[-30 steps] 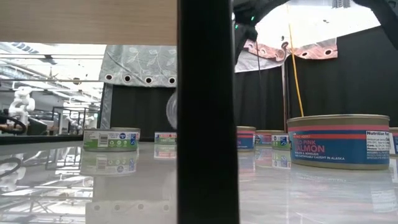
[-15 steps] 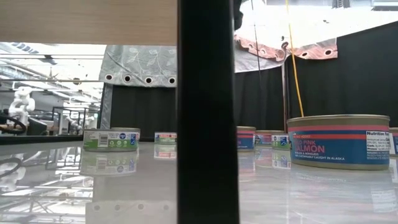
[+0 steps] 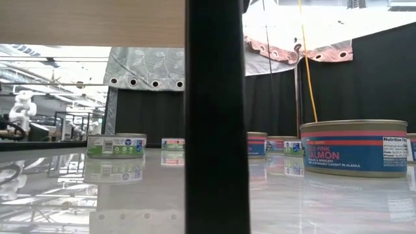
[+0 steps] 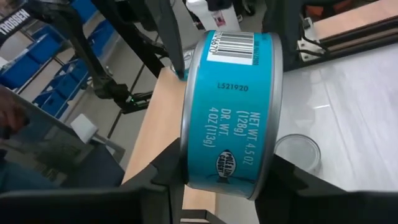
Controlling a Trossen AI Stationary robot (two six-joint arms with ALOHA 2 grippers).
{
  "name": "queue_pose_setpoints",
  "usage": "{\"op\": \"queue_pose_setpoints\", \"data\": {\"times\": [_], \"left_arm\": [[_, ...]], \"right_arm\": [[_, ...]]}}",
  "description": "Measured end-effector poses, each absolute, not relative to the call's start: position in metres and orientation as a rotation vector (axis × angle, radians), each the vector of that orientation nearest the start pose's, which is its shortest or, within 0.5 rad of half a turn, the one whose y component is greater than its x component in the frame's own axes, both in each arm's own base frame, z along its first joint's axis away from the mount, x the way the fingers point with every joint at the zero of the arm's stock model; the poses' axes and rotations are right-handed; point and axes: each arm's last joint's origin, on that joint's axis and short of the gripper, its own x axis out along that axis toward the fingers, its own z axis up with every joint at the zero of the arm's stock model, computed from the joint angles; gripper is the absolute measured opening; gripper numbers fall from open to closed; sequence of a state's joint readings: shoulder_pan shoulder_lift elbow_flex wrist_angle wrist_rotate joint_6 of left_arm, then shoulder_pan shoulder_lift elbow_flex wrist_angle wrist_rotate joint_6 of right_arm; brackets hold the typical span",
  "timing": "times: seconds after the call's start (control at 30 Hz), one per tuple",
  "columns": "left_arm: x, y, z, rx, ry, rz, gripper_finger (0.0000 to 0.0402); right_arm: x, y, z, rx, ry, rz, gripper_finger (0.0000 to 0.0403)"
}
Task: Stack canned seafood by type on shelf
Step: Stack the top yellow blue tuna can on top of the yellow blue tuna can on the shelf
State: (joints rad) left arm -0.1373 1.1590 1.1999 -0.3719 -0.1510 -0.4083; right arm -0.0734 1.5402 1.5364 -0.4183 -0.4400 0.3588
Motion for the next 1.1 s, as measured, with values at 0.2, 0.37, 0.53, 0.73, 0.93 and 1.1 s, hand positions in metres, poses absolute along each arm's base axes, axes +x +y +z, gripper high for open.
{"op": "queue_pose_setpoints", "data": {"times": [0.2,0.37,0.53,0.73,0.93,1.1], "left_arm": [[0.264,-0.028,0.374,-0.377,0.353,0.004,0.0333],[0.274,-0.031,0.373,-0.384,0.323,-0.043,0.0298],[0.275,-0.030,0.373,-0.389,0.318,-0.041,0.0239],[0.275,-0.030,0.373,-0.390,0.318,-0.041,0.0178],[0.275,-0.030,0.374,-0.397,0.316,-0.044,0.0139],[0.272,-0.032,0.375,-0.489,0.320,-0.062,0.0139]], "right_arm": [[0.343,-0.013,0.388,0.453,0.468,0.285,0.0130],[0.343,-0.013,0.388,0.442,0.467,0.287,0.0130],[0.343,-0.013,0.388,0.441,0.475,0.291,0.0130],[0.342,-0.012,0.387,0.429,0.476,0.304,0.0130],[0.342,-0.012,0.387,0.410,0.478,0.311,0.0130],[0.342,-0.012,0.387,0.460,0.496,0.296,0.0146]]}}
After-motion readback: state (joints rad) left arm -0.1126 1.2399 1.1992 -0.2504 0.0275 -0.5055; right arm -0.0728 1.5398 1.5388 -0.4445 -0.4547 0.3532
